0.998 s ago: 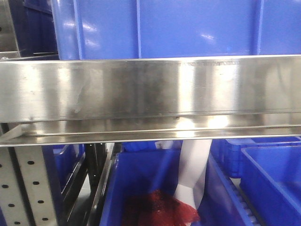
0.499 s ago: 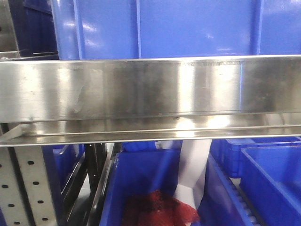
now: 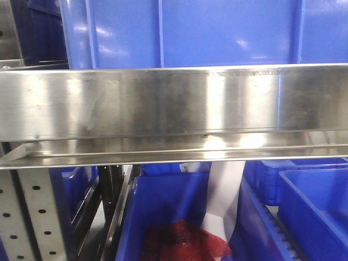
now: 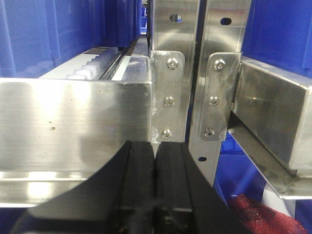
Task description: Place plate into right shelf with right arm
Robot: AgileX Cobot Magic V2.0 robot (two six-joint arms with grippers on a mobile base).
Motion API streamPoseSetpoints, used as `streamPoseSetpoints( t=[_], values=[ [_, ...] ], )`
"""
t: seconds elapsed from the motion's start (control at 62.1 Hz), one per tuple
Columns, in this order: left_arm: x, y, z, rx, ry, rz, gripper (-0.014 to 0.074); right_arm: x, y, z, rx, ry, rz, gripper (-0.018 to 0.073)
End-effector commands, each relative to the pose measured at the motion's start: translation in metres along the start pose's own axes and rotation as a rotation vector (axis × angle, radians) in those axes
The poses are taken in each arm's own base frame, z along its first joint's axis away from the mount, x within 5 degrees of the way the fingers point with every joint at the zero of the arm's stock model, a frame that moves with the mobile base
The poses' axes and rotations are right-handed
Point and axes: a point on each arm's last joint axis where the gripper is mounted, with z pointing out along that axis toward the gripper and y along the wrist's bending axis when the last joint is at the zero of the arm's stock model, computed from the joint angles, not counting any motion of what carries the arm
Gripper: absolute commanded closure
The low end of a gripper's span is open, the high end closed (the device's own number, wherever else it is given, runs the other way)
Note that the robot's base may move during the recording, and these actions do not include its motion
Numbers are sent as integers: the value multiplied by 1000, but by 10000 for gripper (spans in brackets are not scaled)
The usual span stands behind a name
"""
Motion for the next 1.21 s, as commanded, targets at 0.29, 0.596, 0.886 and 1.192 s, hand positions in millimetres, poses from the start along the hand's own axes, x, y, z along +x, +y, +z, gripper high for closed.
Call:
streamPoseSetpoints(
  t=[0.29, 0.596, 0.886, 1.192],
  values=[
    [-5, 0, 0, -3, -82, -9, 643, -3, 0, -1, 3, -26, -13, 503],
    [-5, 0, 0, -3, -82, -9, 643, -3, 0, -1, 3, -21, -10, 503],
    [-5, 0, 0, -3, -82, -9, 643, -3, 0, -1, 3, -20, -10, 503],
    [-5, 0, 0, -3, -82, -9, 643, -3, 0, -1, 3, -20, -10, 503]
  ],
)
